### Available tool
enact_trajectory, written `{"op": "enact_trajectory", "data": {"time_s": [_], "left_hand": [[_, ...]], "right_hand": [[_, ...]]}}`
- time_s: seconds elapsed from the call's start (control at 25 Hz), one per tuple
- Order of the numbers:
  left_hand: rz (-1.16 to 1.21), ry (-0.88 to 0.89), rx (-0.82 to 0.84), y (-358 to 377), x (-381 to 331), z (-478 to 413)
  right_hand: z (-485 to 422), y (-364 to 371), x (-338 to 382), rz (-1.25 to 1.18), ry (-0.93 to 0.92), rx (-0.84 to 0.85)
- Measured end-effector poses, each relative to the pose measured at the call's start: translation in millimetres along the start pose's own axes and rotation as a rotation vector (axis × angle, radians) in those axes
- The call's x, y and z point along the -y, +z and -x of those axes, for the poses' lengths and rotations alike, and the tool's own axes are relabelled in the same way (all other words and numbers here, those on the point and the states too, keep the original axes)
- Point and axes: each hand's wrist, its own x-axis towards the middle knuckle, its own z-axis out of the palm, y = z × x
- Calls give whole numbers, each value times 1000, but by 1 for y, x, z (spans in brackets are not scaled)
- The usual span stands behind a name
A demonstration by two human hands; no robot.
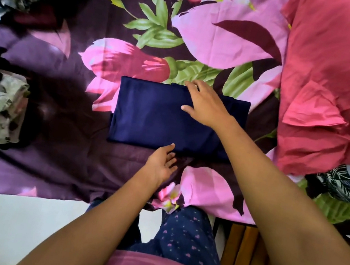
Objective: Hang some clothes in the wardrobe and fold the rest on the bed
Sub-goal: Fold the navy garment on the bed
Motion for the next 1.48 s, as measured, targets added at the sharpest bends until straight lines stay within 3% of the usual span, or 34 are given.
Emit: {"op": "enact_trajectory", "data": {"time_s": [0.24,0.36,0.48,0.6,0.72,0.8,1.0,1.12,1.2,1.28,1.4,1.48], "left_hand": [[191,49,-37,5,10,-18],[366,91,41,0,13,-10],[479,175,69,-4,15,5],[356,444,-52,-26,9,13],[168,839,-58,-47,-13,30],[51,1030,28,-46,-35,56],[-194,1358,220,-40,-78,103],[-230,1251,256,-45,-79,91],[-262,1097,141,-49,-71,63],[-469,915,-51,-58,-57,24],[-815,597,-237,-84,-30,-26],[-864,544,-295,-95,-21,-30]], "right_hand": [[-24,3,2,110,89,139],[-27,-5,8,-88,230,194],[-17,-8,10,-319,427,372],[6,-9,3,-705,552,467],[32,-27,4,-1123,570,312],[47,-47,15,-1343,468,164],[71,-86,35,-1546,152,-189],[81,-72,33,-1612,172,-277],[83,-36,28,-1595,349,-358],[87,10,23,-1541,565,-378],[100,67,19,-1313,815,-265],[104,79,21,-1074,856,-303]]}}
